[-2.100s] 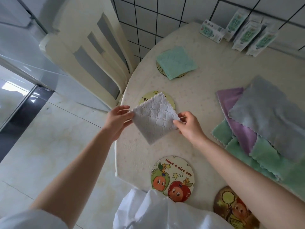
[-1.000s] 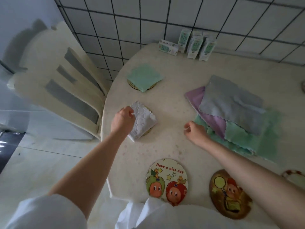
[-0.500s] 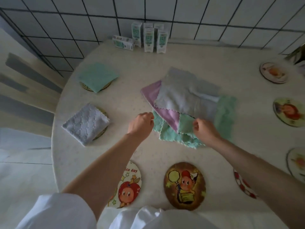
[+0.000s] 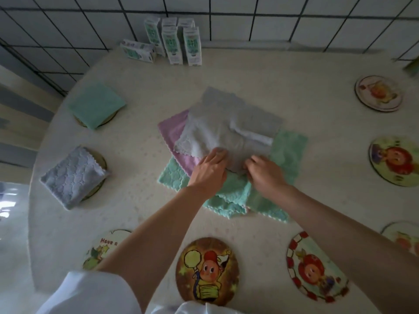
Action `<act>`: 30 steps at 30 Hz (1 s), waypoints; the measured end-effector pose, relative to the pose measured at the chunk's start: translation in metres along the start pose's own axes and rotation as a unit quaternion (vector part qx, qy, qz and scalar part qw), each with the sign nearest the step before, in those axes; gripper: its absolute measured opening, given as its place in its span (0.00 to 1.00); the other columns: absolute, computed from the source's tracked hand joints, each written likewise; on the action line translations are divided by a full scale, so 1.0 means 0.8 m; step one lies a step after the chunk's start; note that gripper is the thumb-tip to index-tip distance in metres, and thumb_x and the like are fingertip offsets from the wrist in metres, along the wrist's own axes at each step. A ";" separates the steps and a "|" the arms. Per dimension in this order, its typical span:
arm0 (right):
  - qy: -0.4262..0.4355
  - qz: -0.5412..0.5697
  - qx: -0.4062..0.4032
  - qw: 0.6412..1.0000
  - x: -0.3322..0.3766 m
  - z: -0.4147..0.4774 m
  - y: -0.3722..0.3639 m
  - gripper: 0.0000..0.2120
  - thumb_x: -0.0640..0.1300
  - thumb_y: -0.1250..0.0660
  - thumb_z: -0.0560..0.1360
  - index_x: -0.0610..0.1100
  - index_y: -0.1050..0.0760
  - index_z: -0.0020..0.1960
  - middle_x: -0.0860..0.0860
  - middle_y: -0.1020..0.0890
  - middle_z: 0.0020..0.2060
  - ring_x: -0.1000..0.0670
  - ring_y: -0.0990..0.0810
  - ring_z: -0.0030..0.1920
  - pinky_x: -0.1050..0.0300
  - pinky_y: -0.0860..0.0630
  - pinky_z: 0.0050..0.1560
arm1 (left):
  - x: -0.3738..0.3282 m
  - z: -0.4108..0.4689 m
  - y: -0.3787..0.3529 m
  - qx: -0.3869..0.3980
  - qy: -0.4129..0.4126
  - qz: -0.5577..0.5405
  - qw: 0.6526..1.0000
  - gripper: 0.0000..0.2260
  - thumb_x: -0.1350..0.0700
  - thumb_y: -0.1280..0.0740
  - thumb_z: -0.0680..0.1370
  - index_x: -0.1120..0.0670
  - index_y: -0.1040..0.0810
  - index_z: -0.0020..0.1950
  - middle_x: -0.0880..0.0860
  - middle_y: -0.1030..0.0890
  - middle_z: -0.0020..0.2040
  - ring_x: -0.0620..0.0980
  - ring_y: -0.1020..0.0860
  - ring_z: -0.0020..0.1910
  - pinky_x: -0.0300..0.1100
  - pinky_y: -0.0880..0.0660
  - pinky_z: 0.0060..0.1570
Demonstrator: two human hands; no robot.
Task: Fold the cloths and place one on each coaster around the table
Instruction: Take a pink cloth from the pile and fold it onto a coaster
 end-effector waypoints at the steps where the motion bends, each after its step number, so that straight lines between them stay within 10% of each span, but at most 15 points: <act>1: 0.006 0.007 -0.006 1.000 -0.002 0.002 0.002 0.06 0.36 0.33 0.69 0.42 0.26 0.45 0.45 0.23 0.42 0.39 0.22 0.46 0.48 0.24 0.37 | -0.001 0.002 -0.002 -0.001 0.004 0.004 1.000 0.19 0.63 0.33 0.72 0.60 0.24 0.63 0.56 0.25 0.66 0.56 0.32 0.69 0.51 0.32 0.66; 16: 0.056 0.321 -0.169 0.930 -0.034 0.010 0.106 0.02 0.37 0.38 0.78 0.39 0.27 0.49 0.46 0.23 0.41 0.46 0.22 0.38 0.53 0.23 0.39 | 0.045 0.054 0.054 -0.008 0.241 -0.010 0.970 0.15 0.60 0.40 0.80 0.47 0.23 0.64 0.51 0.19 0.58 0.51 0.19 0.50 0.51 0.20 0.48; 26: 0.041 0.204 -0.219 0.953 -0.032 0.035 0.157 0.10 0.33 0.35 0.73 0.36 0.28 0.54 0.43 0.23 0.49 0.46 0.23 0.46 0.60 0.30 0.47 | 0.057 0.079 0.147 -0.172 0.333 -0.225 0.899 0.23 0.72 0.47 0.75 0.56 0.22 0.62 0.59 0.20 0.58 0.56 0.21 0.48 0.31 0.28 0.35; 30: 0.042 0.175 -0.264 0.948 -0.004 0.040 0.186 0.18 0.28 0.37 0.71 0.36 0.29 0.61 0.40 0.24 0.57 0.42 0.23 0.53 0.57 0.28 0.54 | 0.051 0.067 0.213 -0.251 0.291 -0.192 0.903 0.22 0.71 0.47 0.76 0.57 0.21 0.61 0.56 0.20 0.59 0.54 0.23 0.57 0.37 0.27 0.55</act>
Point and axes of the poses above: each hand's wrist, its own z-axis towards the middle knuckle, its own y-axis out of the back of the hand, x = y × z, the point moved 1 cm from there along z, towards the middle knuckle
